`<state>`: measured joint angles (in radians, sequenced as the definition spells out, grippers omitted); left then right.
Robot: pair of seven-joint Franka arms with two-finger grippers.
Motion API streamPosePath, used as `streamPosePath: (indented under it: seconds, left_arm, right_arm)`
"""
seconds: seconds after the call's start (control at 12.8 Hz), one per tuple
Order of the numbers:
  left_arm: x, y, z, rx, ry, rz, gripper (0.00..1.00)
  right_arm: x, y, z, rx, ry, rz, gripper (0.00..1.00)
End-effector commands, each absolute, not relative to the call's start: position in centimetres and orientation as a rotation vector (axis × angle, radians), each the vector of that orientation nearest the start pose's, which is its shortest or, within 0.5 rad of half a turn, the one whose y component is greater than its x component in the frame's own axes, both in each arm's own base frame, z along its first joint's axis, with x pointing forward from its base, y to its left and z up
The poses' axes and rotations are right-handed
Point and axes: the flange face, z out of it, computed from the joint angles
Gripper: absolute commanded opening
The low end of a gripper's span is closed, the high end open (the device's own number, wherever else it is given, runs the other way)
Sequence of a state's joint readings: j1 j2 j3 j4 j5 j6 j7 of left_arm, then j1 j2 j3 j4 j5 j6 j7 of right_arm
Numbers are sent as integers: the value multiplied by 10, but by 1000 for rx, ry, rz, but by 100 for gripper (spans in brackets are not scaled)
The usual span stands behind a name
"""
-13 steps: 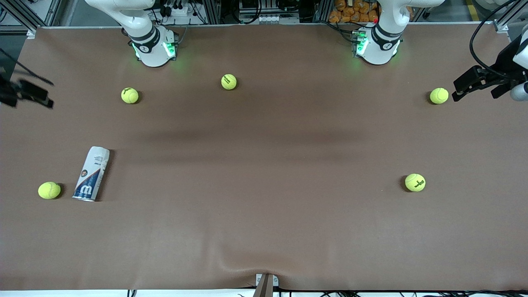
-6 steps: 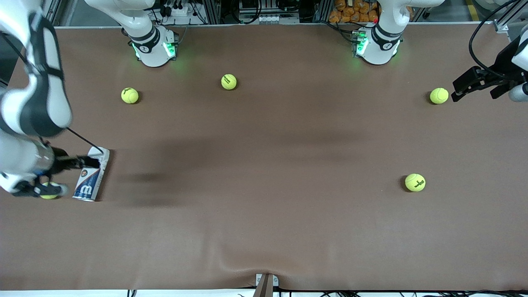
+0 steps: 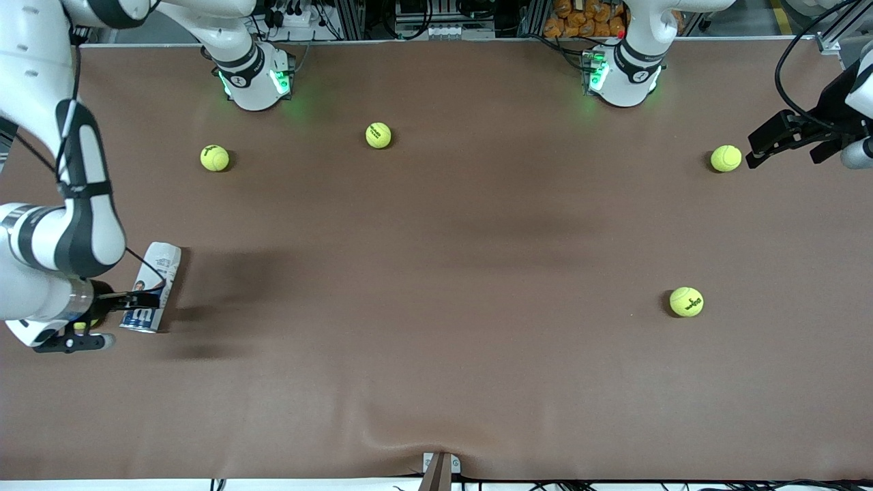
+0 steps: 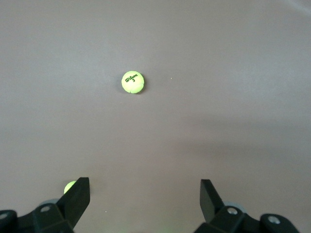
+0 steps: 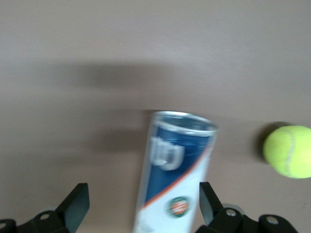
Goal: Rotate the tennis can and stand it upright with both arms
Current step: 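Lower the right gripper and close it around the can's open end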
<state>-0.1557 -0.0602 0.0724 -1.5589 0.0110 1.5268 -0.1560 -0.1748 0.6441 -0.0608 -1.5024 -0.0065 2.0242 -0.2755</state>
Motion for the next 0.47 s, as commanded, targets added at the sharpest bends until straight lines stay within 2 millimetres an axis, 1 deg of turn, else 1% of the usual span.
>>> streamPosePath:
  seconds: [0.0,0.23,0.31,0.39]
  left_arm:
    - [527,-40,661,-3145,-87,-33,100]
    - [527,-40,661,-3147,-87,-33,100]
    - [527,-40,662,-3147,-87,-35,100]
    - [527,-39,662,-3147,-89,-37,100]
  right_arm:
    - [675,-193,259,-3117,-95,212,100]
    - [671,-197,238,-3089,-62,247,100]
    - [670,-195,231,-3057,-34,246,100]
    - [670,-197,229,-3023,7,230,100]
